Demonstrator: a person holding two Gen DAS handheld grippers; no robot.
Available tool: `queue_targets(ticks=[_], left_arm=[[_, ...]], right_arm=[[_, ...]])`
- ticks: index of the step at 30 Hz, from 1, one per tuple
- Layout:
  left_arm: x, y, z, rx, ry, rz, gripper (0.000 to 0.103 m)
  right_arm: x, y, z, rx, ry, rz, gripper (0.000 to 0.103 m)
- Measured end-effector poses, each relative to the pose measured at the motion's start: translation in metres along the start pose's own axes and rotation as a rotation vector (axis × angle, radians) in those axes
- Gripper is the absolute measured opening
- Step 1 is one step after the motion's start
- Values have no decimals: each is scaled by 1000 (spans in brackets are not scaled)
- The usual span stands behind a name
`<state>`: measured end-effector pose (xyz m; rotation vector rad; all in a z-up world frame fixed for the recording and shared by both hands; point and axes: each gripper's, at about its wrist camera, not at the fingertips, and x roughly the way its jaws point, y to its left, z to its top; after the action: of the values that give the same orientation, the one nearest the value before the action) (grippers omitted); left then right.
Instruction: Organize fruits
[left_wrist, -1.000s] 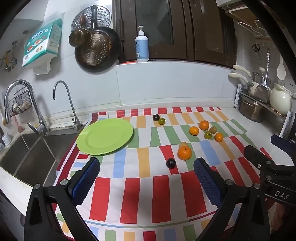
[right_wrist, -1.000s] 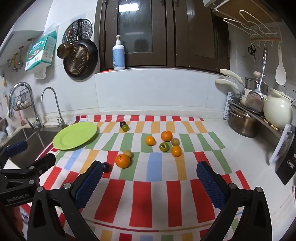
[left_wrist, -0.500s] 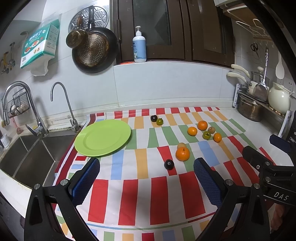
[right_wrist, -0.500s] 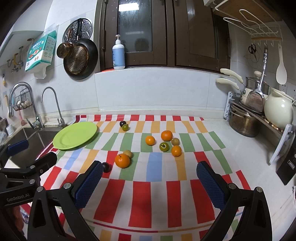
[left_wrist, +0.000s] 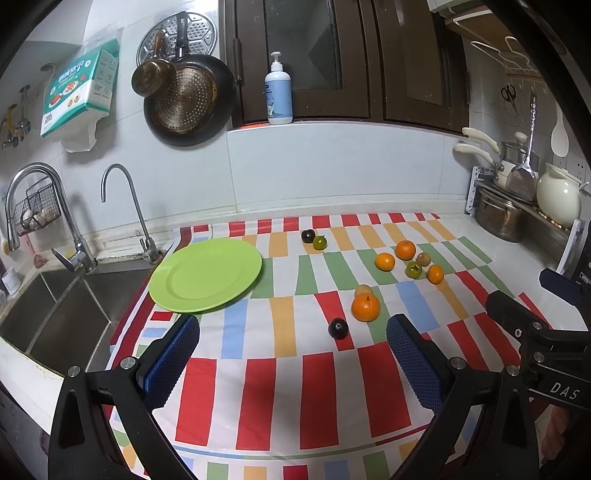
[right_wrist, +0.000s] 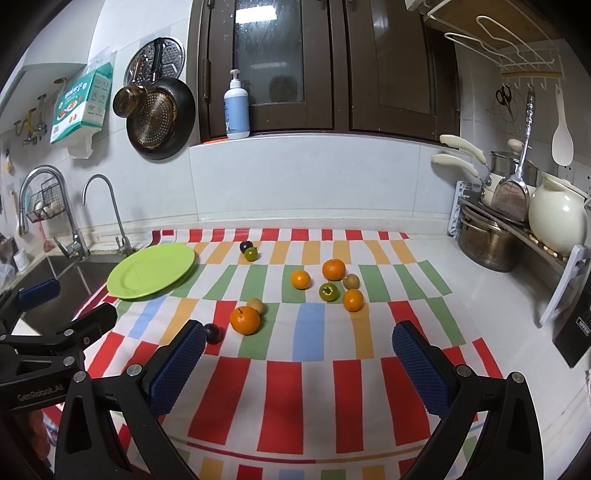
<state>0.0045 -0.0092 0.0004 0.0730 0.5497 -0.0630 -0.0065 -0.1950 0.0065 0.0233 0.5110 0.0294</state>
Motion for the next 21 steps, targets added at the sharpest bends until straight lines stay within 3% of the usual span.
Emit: queue_targets(ticks=[21], left_arm=[[0, 0, 0, 1, 2, -2, 103]], right_arm=[[1, 2, -2, -1, -1, 6, 102]])
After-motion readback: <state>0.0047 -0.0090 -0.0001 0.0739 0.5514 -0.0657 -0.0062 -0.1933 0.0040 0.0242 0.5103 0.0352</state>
